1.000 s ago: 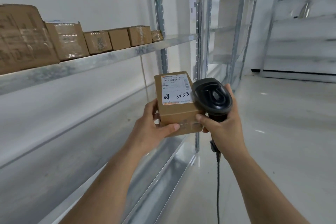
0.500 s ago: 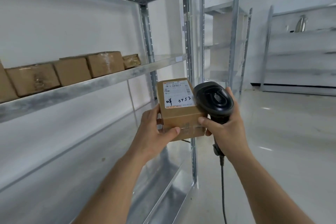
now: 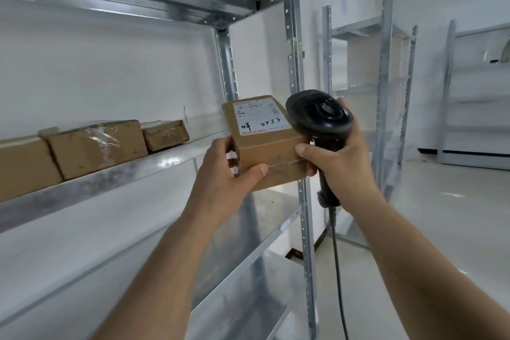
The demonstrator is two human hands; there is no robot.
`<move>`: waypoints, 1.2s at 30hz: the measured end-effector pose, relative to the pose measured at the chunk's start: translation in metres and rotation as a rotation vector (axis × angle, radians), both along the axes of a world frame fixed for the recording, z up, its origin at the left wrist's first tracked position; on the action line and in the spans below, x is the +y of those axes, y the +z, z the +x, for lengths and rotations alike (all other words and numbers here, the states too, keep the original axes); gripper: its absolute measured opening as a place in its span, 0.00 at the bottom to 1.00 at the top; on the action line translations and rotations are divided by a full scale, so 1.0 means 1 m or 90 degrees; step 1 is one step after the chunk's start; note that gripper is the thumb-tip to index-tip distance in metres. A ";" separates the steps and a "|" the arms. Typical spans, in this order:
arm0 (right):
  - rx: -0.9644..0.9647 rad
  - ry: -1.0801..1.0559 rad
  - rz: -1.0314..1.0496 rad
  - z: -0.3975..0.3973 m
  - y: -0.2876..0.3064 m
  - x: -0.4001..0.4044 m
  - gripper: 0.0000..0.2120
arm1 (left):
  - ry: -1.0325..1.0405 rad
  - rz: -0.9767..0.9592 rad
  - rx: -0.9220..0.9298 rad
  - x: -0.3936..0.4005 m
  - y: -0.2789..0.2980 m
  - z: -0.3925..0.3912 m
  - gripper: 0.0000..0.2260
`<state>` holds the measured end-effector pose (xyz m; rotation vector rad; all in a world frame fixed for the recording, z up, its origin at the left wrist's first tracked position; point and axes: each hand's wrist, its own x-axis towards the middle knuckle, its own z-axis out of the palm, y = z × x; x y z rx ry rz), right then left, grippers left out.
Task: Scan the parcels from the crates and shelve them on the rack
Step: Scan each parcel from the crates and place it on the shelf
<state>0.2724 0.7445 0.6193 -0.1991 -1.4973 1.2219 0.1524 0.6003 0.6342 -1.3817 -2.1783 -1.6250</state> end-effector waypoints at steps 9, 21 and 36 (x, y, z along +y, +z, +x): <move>0.003 0.176 -0.005 -0.107 0.057 0.057 0.39 | 0.180 -0.030 0.086 0.024 0.054 -0.067 0.20; -0.083 0.392 0.006 -0.209 0.084 0.113 0.29 | 0.553 -0.364 0.173 0.057 0.088 -0.113 0.27; -0.141 0.445 0.047 -0.284 0.077 0.120 0.45 | 0.636 -0.481 0.204 0.065 0.084 -0.151 0.14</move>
